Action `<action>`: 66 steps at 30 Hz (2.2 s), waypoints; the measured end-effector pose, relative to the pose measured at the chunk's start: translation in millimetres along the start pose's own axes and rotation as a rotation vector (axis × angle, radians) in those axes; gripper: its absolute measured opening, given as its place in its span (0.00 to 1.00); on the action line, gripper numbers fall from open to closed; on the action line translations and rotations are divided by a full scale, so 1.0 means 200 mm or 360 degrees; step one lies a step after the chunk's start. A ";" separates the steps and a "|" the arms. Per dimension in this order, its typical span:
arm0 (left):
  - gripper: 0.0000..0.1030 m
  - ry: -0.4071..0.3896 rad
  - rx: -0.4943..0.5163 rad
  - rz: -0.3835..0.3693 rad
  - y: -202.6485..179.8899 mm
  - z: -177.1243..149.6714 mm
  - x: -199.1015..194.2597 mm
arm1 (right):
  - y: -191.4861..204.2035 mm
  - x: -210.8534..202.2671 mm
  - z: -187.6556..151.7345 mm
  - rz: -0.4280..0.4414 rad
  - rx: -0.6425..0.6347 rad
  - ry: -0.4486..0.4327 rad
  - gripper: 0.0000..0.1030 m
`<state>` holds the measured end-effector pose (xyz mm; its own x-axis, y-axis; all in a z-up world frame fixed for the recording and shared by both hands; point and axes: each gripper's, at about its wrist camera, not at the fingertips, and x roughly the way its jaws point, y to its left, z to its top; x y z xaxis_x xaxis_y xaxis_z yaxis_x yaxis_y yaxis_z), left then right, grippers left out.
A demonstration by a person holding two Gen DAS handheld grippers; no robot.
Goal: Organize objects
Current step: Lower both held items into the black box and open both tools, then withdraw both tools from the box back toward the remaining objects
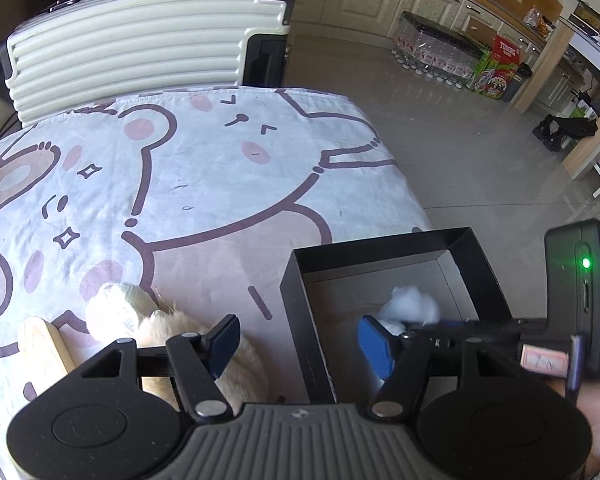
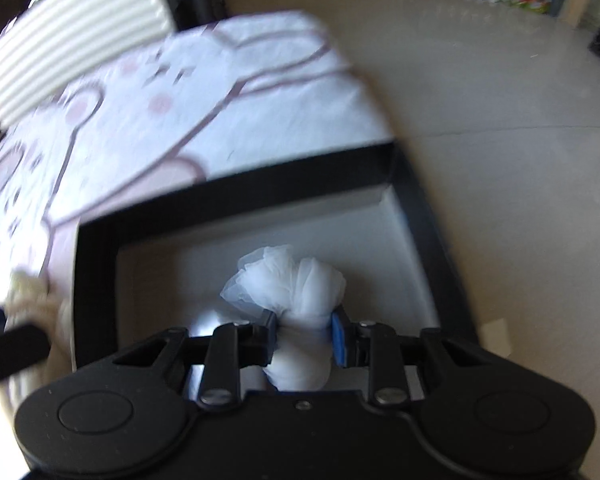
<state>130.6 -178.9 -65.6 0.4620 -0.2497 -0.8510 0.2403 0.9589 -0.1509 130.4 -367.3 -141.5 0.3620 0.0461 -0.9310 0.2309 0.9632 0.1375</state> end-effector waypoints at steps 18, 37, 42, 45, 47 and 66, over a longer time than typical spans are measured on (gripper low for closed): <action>0.64 0.0007 -0.0007 -0.0006 -0.02 0.00 0.00 | 0.15 0.00 -0.14 0.0121 -0.0201 0.0257 0.31; 0.71 0.0013 0.0055 0.0049 -0.08 -0.04 -0.05 | 0.04 -0.25 -0.16 0.0088 -0.0115 0.0012 0.61; 0.75 0.0011 0.0076 0.0073 -0.10 -0.05 -0.07 | -0.01 -0.34 -0.16 0.0067 -0.0035 -0.0106 0.62; 0.76 0.0019 0.0097 0.0095 -0.11 -0.06 -0.08 | -0.05 -0.40 -0.17 0.0048 -0.0001 -0.0152 0.63; 0.78 0.0024 0.0104 0.0109 -0.11 -0.07 -0.09 | -0.07 -0.43 -0.18 0.0030 0.0020 -0.0182 0.64; 0.88 -0.0008 0.0113 0.0209 -0.09 -0.13 -0.23 | -0.13 -0.67 -0.29 -0.0112 0.0067 -0.0385 0.73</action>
<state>82.5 -180.5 -36.7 0.4977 -0.1233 -0.8586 0.2369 0.9715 -0.0022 23.2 -383.6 -39.7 0.5481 -0.0905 -0.8315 0.2990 0.9496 0.0937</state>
